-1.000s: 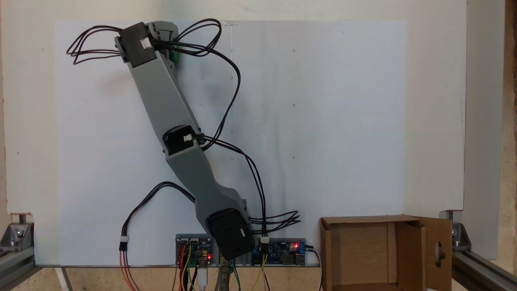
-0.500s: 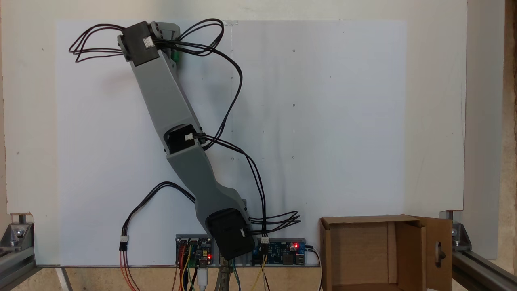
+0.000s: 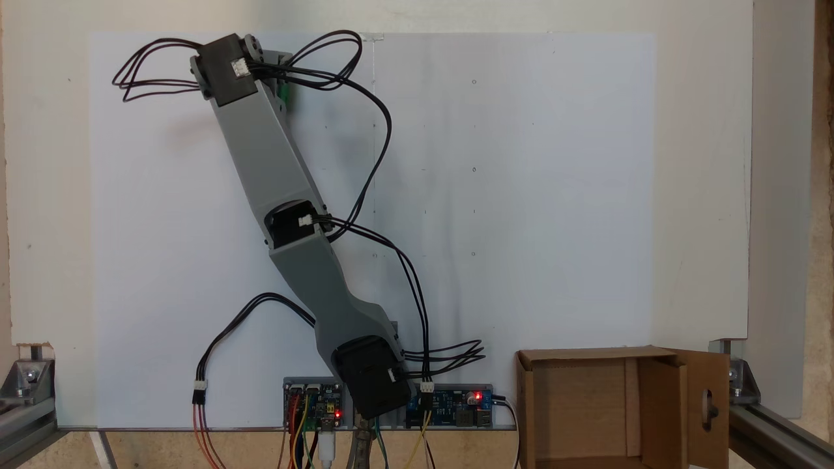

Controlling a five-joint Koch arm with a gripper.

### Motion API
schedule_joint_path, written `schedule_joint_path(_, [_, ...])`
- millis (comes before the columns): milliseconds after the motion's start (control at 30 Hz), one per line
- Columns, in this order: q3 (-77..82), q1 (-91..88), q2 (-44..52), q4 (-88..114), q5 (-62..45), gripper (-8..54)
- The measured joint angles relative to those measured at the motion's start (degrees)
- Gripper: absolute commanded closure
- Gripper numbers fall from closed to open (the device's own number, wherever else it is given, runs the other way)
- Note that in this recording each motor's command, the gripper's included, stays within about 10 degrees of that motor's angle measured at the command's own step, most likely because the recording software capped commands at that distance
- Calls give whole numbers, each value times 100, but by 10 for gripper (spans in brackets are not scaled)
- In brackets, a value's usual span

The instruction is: Grasp a green dice and put it in the bin.

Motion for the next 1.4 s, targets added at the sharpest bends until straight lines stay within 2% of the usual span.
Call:
schedule_joint_path(67, [0,-9,0,35,44,327])
schedule_joint_path(100, [0,-9,0,62,70,333])
schedule_joint_path(400, [-18,-26,79,369,114,336])
schedule_joint_path(567, [-580,-281,1169,1336,114,336])
schedule_joint_path(667, [-1037,-448,1450,1731,114,336])
schedule_joint_path(933, [-1037,-439,1793,1907,114,336])
schedule_joint_path(1167, [-1028,1099,2338,1907,35,336])
schedule_joint_path(1400, [-1037,4034,3357,2136,-1433,336])
